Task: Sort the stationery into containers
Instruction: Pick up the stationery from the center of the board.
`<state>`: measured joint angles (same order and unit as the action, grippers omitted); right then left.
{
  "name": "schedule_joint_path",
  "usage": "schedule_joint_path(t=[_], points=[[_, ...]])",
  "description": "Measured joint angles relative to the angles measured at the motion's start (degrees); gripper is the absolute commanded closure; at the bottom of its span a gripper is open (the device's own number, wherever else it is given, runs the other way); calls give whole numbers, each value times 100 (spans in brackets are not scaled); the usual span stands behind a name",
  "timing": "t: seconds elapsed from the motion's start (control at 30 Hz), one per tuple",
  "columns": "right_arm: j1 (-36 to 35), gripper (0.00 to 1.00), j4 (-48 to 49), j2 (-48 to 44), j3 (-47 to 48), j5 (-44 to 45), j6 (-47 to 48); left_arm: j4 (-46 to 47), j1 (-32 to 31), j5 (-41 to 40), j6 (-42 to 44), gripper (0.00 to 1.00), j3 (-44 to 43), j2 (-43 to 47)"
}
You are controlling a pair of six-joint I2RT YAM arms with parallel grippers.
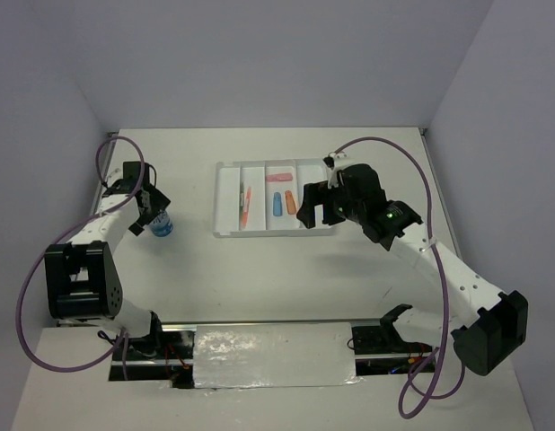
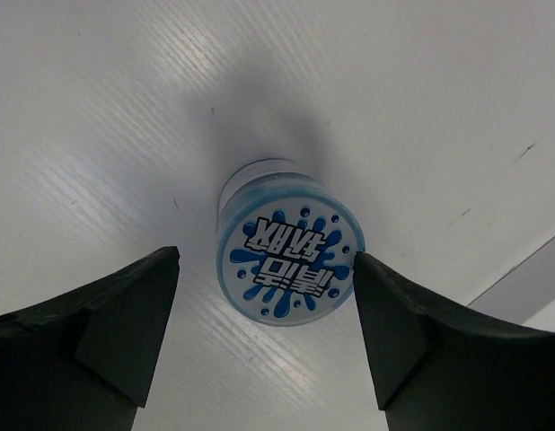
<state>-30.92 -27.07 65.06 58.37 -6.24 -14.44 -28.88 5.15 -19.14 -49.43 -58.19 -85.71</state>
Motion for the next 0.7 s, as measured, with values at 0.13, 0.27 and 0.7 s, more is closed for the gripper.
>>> schedule_joint_path(t=[0.13, 0.27, 0.7], points=[[-24, 0, -2, 4, 0, 17, 2, 186, 2, 61, 4, 10, 85, 9], [-61, 0, -2, 24, 2, 57, 22, 260, 9, 155, 48, 4, 96, 9], [-83, 0, -7, 129, 2, 116, 72, 476, 9, 358, 173, 10, 101, -101]])
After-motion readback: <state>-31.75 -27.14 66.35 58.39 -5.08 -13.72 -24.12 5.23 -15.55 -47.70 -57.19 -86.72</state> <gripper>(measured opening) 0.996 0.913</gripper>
